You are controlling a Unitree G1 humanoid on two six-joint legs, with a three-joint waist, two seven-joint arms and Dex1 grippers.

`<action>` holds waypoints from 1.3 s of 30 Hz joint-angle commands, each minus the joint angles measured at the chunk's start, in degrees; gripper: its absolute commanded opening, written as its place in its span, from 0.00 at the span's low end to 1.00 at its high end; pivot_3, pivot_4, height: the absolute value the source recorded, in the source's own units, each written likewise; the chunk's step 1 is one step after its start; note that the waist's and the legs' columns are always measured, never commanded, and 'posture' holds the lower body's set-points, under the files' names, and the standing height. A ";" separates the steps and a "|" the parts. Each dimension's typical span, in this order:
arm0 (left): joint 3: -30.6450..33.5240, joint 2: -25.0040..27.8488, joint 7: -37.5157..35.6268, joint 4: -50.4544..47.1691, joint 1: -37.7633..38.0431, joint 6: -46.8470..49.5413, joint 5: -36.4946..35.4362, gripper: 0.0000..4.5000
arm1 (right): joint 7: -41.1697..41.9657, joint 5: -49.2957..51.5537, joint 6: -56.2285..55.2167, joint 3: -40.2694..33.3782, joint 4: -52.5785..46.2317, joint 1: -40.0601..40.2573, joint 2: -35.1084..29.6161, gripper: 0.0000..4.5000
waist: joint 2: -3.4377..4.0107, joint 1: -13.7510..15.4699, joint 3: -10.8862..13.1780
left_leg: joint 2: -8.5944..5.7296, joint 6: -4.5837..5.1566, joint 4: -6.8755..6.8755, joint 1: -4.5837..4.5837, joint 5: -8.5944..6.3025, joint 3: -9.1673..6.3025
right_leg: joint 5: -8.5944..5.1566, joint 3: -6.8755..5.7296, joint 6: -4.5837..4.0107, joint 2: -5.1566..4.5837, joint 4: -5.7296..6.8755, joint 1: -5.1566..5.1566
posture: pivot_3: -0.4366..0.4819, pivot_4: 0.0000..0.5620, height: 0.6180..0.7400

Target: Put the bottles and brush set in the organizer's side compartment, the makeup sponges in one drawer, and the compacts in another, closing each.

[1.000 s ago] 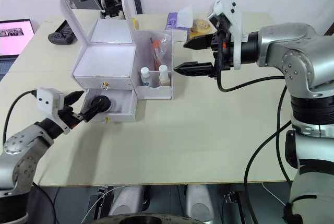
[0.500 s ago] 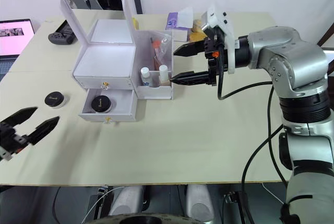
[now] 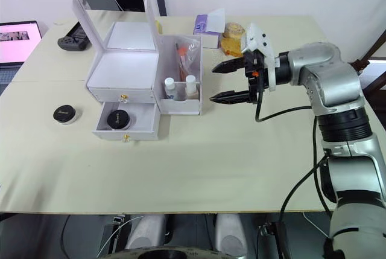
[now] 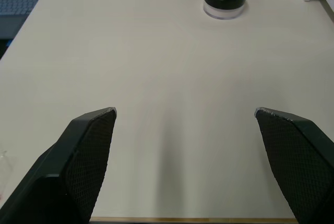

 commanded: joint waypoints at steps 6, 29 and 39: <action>1.83 3.86 -2.01 2.46 -0.43 -1.62 -0.43 0.99 | 0.24 1.22 0.37 -3.86 -3.84 1.21 -1.95 1.00 | 0.01 -0.43 0.00 | 0.01 0.00 -0.02 0.01 0.00 0.02 | 0.01 0.01 -0.01 0.01 0.06 -0.06 | 0.48 0.27 1.00; -12.10 19.37 4.94 4.91 -20.14 11.63 7.32 0.99 | -10.60 5.60 28.40 -2.81 -18.55 -7.26 -5.55 1.00 | 0.02 -0.30 0.01 | 0.02 0.01 -0.05 -0.06 0.01 0.14 | 0.02 0.15 0.04 0.04 0.36 -0.36 | 0.48 0.27 1.00; -26.21 19.14 9.44 10.39 -36.83 18.22 10.52 0.99 | -13.43 5.27 30.24 -2.50 -18.16 -9.90 -5.08 1.00 | 0.00 -0.21 0.01 | 0.01 0.00 0.01 -0.11 0.02 0.15 | 0.15 0.16 0.26 0.05 0.42 -0.39 | 0.48 0.27 1.00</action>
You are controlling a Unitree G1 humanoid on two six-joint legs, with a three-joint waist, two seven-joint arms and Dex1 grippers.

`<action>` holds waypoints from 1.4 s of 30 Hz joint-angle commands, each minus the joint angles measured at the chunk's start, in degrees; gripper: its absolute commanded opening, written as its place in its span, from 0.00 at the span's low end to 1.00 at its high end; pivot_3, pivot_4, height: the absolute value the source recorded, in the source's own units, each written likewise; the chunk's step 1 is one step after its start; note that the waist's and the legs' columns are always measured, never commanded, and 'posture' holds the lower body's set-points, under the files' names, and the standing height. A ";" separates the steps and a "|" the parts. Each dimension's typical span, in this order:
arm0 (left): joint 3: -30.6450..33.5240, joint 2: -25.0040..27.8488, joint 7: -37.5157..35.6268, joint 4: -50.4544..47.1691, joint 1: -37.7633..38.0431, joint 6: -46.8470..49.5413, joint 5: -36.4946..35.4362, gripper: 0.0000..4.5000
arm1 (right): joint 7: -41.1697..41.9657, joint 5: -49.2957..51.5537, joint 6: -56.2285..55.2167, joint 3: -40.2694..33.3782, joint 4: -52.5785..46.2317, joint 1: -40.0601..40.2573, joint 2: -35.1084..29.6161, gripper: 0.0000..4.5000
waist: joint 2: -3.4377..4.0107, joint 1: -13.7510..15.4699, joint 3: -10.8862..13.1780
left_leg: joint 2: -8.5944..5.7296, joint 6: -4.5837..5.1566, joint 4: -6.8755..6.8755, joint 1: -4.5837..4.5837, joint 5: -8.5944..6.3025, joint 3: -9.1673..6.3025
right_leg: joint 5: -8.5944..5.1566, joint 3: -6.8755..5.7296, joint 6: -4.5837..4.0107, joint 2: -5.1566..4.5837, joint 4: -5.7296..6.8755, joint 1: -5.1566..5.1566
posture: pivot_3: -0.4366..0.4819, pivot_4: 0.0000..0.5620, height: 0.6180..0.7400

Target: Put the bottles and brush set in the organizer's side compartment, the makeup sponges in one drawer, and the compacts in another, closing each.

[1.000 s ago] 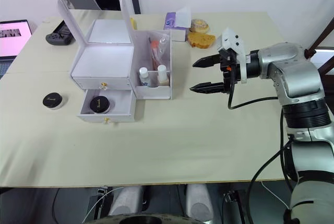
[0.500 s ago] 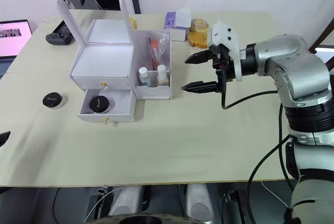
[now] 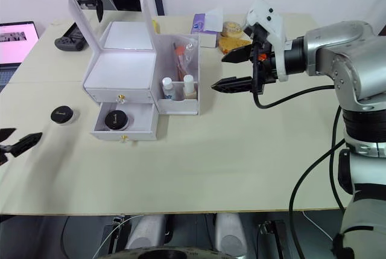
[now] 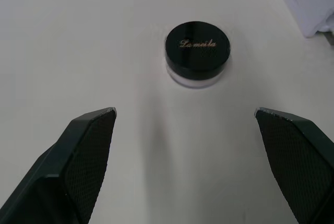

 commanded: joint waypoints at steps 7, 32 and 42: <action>-8.77 -1.49 4.23 10.06 -12.43 -2.95 5.90 0.99 | -2.00 1.00 1.56 -1.25 -1.69 -2.36 -0.79 1.00 | 0.00 -0.39 0.00 | 0.00 0.00 -0.03 0.01 0.01 -0.01 | 0.01 0.00 0.02 0.02 0.05 -0.04 | 0.48 0.27 1.00; -16.86 -3.58 1.58 27.08 -26.92 -10.34 11.71 0.60 | -5.04 6.03 6.67 -2.90 -2.76 -2.18 -2.27 1.00 | -0.03 -0.13 -0.02 | 0.00 -0.03 0.03 -0.02 0.04 -0.02 | 0.03 0.00 0.04 0.02 0.14 -0.05 | 0.48 0.27 1.00; -12.87 2.39 -2.94 18.31 -26.10 -4.72 8.26 0.60 | -3.78 5.72 4.90 -1.79 -2.10 -1.40 -2.35 1.00 | -0.03 -0.09 -0.01 | 0.00 -0.03 0.03 -0.04 0.04 -0.04 | 0.03 -0.01 0.05 0.02 0.14 -0.05 | 0.48 0.27 1.00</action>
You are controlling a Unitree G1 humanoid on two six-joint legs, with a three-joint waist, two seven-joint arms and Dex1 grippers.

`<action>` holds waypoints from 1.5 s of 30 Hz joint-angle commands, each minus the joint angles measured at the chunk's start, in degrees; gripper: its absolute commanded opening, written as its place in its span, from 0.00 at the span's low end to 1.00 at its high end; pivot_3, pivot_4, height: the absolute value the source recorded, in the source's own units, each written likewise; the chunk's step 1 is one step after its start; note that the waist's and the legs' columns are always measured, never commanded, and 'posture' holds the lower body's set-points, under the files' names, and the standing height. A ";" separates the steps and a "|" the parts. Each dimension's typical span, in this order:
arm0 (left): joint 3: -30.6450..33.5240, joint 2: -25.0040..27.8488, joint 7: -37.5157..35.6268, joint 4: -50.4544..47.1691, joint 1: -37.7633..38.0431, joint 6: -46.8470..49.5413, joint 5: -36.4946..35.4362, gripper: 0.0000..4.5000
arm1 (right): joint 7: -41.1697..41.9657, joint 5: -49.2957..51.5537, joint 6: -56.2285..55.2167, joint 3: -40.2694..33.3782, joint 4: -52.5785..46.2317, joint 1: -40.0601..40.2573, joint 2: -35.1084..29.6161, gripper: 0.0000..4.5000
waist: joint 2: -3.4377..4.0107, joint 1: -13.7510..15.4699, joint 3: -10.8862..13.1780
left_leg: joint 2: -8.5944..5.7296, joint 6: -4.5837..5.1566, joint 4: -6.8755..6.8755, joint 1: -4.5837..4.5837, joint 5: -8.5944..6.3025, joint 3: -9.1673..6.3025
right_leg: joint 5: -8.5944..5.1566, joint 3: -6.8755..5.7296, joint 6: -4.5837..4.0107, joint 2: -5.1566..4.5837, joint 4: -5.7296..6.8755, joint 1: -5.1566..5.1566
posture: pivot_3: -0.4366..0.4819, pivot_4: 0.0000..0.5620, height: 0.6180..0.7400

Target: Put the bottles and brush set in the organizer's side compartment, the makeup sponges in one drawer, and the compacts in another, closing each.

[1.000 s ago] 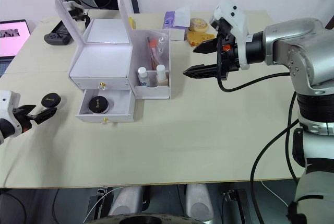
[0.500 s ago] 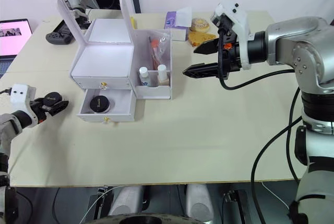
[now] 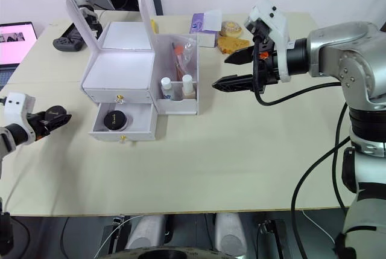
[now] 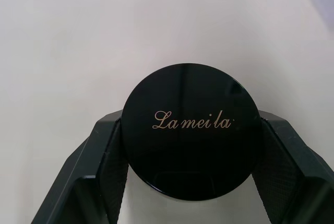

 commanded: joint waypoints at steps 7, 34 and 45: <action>10.97 12.64 -17.03 -19.98 7.55 6.84 -11.13 0.60 | 1.39 -0.37 -3.64 -0.48 -0.46 0.01 -0.68 1.00 | 0.02 -1.23 0.02 | 0.00 0.00 -0.05 -0.06 0.00 0.01 | 0.00 0.01 0.00 -0.01 -0.01 -0.08 | 0.48 0.27 1.00; -18.45 2.43 -16.33 -39.21 -2.15 11.21 -8.53 0.60 | -2.11 0.75 -4.08 -3.58 -5.41 3.95 -1.30 1.00 | 0.03 -1.26 0.02 | 0.00 -0.02 0.06 -0.12 0.04 -0.06 | 0.00 0.02 0.00 0.06 0.06 -0.08 | 0.48 0.27 1.00; -17.63 -1.54 -12.32 -41.56 -2.33 12.87 -9.63 0.60 | -3.19 1.37 -4.06 -3.80 -5.58 4.13 -1.05 1.00 | 0.03 -1.22 0.02 | -0.01 -0.02 0.09 -0.16 0.04 -0.10 | 0.00 0.02 0.01 0.06 0.06 -0.08 | 0.48 0.27 1.00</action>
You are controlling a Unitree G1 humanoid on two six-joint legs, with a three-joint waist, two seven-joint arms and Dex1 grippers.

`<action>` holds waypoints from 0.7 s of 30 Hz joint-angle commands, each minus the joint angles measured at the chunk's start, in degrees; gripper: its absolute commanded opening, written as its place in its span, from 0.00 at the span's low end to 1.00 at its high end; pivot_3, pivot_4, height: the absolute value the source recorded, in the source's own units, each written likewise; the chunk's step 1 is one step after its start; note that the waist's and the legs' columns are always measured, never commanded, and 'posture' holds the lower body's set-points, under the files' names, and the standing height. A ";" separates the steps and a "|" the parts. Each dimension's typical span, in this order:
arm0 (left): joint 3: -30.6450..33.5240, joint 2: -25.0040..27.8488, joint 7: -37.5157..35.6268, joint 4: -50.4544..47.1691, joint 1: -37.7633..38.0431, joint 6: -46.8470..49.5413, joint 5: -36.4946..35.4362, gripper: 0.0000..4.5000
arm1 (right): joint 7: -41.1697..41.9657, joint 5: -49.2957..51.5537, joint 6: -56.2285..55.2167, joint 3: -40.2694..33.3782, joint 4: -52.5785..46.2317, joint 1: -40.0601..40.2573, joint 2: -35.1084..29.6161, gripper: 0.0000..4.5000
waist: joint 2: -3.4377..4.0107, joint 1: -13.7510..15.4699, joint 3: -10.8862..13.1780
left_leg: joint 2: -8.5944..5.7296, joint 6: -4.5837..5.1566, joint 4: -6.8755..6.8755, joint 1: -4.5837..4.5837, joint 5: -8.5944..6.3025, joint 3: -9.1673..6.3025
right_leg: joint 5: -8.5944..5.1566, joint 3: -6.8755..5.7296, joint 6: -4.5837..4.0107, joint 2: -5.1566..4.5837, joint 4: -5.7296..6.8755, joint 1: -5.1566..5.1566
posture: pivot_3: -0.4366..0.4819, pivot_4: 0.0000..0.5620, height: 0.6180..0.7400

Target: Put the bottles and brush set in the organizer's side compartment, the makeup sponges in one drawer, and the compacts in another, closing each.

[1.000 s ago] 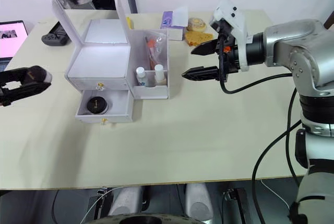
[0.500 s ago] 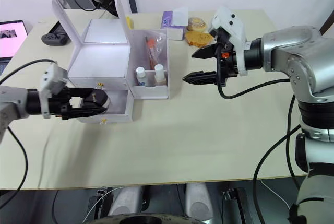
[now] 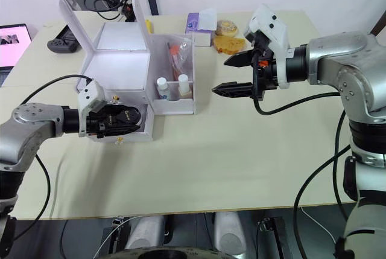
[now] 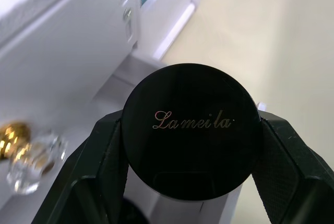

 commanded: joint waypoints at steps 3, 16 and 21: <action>2.76 -0.52 1.70 -1.79 -1.31 1.74 -1.44 0.60 | -0.32 0.48 -0.64 -1.64 -0.82 -1.06 -0.40 1.00 | 0.00 -0.02 0.00 | 0.00 0.00 0.01 0.00 0.00 0.00 | 0.00 0.00 0.00 0.00 0.00 0.00 | 0.48 0.27 1.00; 3.96 -0.57 2.93 -4.46 -1.88 3.66 -2.77 1.00 | -0.19 0.08 -1.38 -0.80 -0.08 -1.50 -0.24 1.00 | 0.00 0.18 0.00 | 0.00 -0.08 0.07 -0.01 0.06 -0.07 | 0.00 -0.01 0.00 0.03 0.07 0.00 | 0.48 0.27 1.00; 4.92 0.07 3.18 -6.08 -1.17 4.85 -3.49 1.00 | 0.01 -0.06 -1.63 -0.49 0.16 -1.63 -0.19 1.00 | 0.00 0.11 0.00 | 0.00 -0.08 0.06 -0.02 0.06 -0.06 | 0.00 0.00 0.00 0.03 0.07 0.00 | 0.48 0.27 1.00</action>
